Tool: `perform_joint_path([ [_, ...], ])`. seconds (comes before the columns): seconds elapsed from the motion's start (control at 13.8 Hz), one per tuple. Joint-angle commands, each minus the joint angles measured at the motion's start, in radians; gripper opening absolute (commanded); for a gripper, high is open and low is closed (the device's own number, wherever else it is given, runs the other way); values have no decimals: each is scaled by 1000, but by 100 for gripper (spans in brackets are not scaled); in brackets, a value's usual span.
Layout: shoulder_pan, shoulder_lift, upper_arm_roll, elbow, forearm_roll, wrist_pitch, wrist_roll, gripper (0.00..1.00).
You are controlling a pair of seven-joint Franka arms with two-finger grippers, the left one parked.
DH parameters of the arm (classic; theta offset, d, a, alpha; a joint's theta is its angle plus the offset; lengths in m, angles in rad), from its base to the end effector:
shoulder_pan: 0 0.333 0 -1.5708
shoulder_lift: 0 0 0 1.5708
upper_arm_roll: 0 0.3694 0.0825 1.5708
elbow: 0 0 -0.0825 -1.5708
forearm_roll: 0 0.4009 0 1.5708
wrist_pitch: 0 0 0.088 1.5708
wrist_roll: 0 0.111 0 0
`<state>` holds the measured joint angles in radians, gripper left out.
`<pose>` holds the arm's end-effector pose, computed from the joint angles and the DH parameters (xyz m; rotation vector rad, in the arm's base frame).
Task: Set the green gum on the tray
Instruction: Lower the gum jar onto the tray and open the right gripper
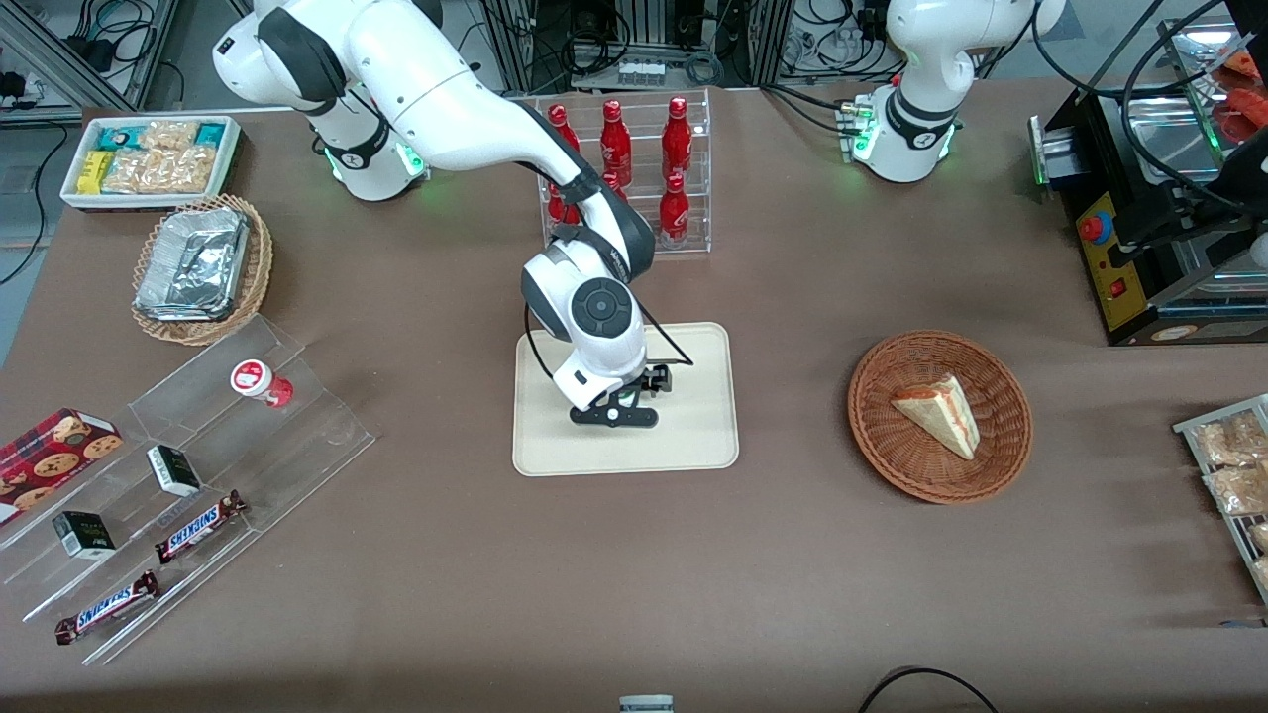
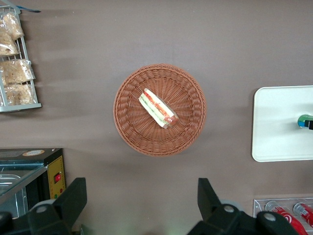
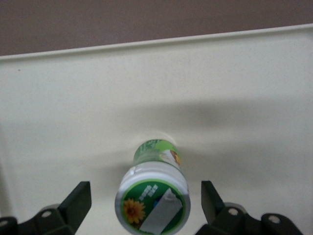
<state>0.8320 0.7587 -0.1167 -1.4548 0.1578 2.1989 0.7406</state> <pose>0.5657 0.5242 0.2606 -3.1085 0.1357 0.0580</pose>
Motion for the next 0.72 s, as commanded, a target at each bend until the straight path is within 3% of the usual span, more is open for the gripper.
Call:
perform_joint_path([
  [0.0, -1, -2, -6, 22, -11, -22, -20, 100],
  [0.65, -33, -166, -14, 17, -11, -253, -121, 100],
])
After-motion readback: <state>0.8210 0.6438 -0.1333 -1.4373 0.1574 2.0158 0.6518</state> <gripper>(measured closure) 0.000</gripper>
